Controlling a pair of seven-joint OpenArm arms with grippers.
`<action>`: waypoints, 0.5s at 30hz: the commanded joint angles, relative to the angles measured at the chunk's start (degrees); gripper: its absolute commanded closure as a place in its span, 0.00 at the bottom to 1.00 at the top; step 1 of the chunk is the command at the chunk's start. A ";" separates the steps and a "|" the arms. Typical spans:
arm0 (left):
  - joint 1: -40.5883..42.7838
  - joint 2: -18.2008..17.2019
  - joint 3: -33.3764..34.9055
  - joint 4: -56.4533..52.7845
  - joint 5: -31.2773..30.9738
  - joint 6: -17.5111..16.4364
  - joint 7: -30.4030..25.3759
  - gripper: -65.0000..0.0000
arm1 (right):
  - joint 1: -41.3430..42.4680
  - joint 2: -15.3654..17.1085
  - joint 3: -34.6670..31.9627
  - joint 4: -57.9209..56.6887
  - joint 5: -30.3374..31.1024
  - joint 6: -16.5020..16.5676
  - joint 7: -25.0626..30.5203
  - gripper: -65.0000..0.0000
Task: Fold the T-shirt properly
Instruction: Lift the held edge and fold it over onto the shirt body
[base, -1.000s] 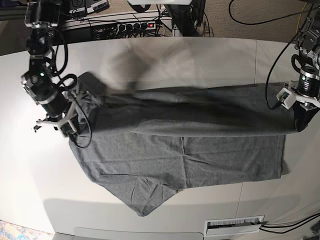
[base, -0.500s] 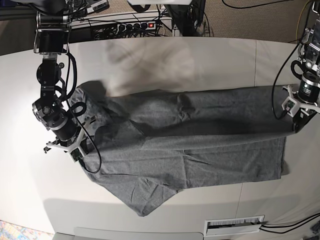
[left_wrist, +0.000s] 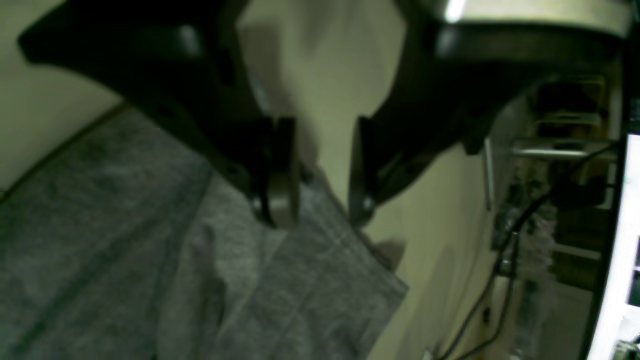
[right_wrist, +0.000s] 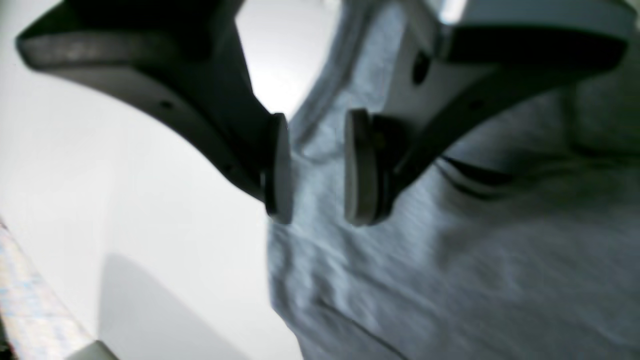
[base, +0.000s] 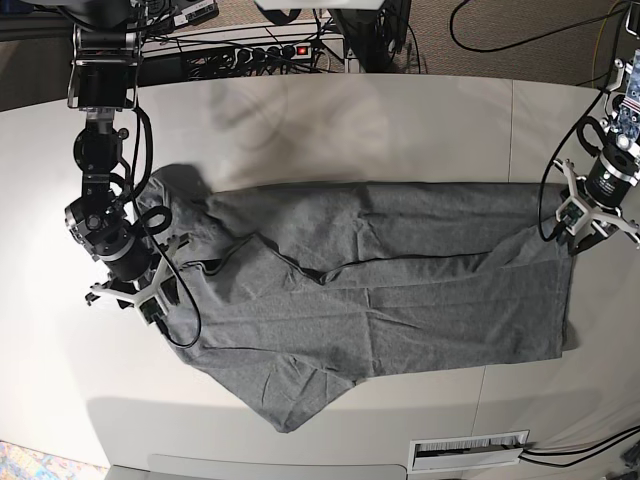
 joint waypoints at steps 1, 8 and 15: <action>-0.57 -1.38 -0.70 0.63 -1.33 -0.35 -1.38 0.72 | 1.44 0.46 0.42 0.96 1.79 -0.39 1.09 0.71; -1.09 2.29 -0.70 0.63 -3.10 -6.29 -3.48 1.00 | 1.44 -1.70 -2.38 0.90 2.75 -0.26 -0.79 1.00; -1.27 4.28 -0.70 0.61 -0.72 -9.16 -2.25 1.00 | 1.42 -1.68 -7.65 -1.36 -2.64 -0.26 -1.81 1.00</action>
